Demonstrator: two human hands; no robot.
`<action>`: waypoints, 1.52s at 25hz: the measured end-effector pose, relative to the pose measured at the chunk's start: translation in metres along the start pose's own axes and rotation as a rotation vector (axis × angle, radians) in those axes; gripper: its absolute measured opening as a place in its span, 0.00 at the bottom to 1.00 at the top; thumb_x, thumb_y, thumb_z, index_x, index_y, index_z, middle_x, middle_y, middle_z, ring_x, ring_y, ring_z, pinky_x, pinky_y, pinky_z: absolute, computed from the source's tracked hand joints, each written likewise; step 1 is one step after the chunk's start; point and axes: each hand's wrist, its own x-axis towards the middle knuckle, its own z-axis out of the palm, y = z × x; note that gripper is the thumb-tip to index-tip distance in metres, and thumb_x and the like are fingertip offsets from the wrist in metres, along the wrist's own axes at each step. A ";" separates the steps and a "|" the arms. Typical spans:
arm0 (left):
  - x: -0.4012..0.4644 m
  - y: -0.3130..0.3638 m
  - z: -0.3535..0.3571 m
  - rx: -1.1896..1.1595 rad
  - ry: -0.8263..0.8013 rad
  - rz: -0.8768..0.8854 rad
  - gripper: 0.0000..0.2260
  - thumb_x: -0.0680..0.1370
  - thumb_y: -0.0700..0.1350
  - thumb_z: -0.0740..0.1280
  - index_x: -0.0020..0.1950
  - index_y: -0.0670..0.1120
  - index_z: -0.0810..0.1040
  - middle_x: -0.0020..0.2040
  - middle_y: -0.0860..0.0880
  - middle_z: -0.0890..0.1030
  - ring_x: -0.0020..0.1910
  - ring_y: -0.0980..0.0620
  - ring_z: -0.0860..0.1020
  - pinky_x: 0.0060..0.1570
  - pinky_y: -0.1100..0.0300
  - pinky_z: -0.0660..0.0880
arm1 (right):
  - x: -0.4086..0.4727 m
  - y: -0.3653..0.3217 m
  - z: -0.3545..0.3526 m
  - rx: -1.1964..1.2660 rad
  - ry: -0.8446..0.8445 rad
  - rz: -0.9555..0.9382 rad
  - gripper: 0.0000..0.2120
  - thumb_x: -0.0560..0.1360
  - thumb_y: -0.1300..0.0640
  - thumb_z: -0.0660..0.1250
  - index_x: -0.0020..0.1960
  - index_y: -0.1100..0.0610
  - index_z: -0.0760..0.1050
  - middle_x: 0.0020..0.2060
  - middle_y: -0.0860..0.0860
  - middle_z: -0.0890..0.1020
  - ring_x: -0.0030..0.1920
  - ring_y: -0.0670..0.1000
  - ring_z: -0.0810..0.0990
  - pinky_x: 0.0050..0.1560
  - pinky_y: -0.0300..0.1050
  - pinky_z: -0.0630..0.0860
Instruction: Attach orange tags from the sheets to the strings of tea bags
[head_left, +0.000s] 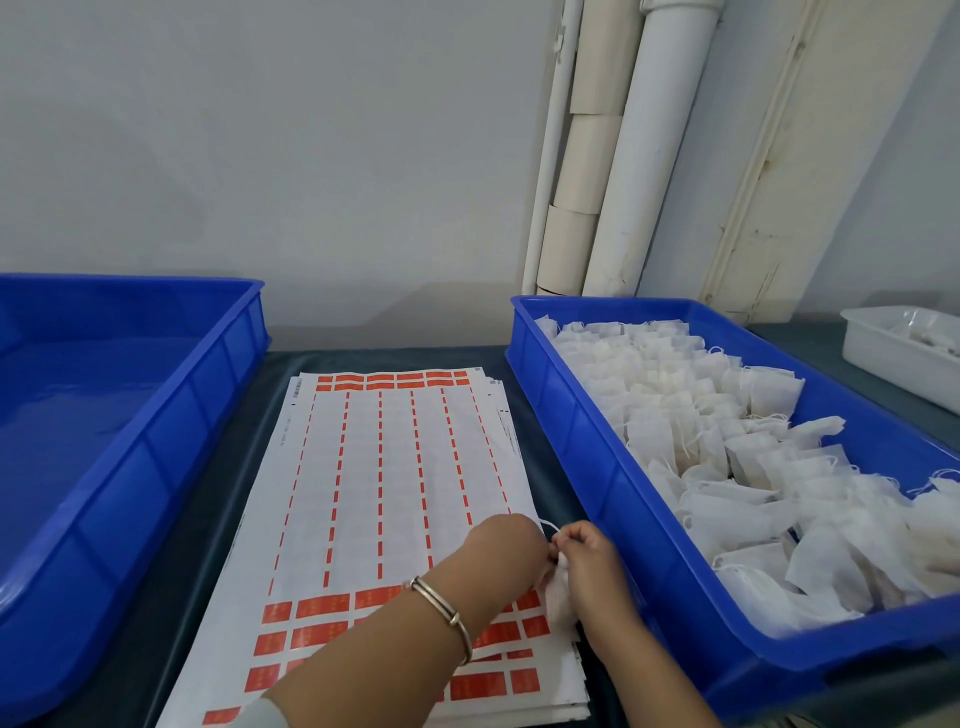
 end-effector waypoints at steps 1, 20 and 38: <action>-0.001 -0.001 0.001 0.010 0.011 0.012 0.14 0.79 0.42 0.62 0.64 0.40 0.72 0.44 0.45 0.71 0.51 0.46 0.75 0.56 0.55 0.72 | -0.001 0.000 0.000 0.003 0.000 -0.002 0.10 0.78 0.62 0.59 0.39 0.57 0.73 0.35 0.50 0.81 0.36 0.48 0.78 0.33 0.38 0.69; 0.008 -0.015 0.027 -0.164 0.236 -0.084 0.15 0.77 0.44 0.66 0.63 0.43 0.73 0.56 0.44 0.76 0.51 0.47 0.77 0.53 0.57 0.73 | -0.003 -0.003 0.001 0.015 0.002 0.022 0.09 0.79 0.60 0.57 0.43 0.57 0.73 0.34 0.48 0.84 0.31 0.46 0.81 0.30 0.37 0.72; -0.006 -0.044 0.035 -0.361 0.303 0.220 0.06 0.79 0.47 0.60 0.55 0.49 0.71 0.49 0.51 0.74 0.41 0.55 0.73 0.41 0.69 0.68 | -0.004 -0.002 0.000 0.008 -0.008 0.012 0.08 0.79 0.60 0.57 0.44 0.56 0.73 0.36 0.49 0.84 0.32 0.51 0.82 0.32 0.42 0.76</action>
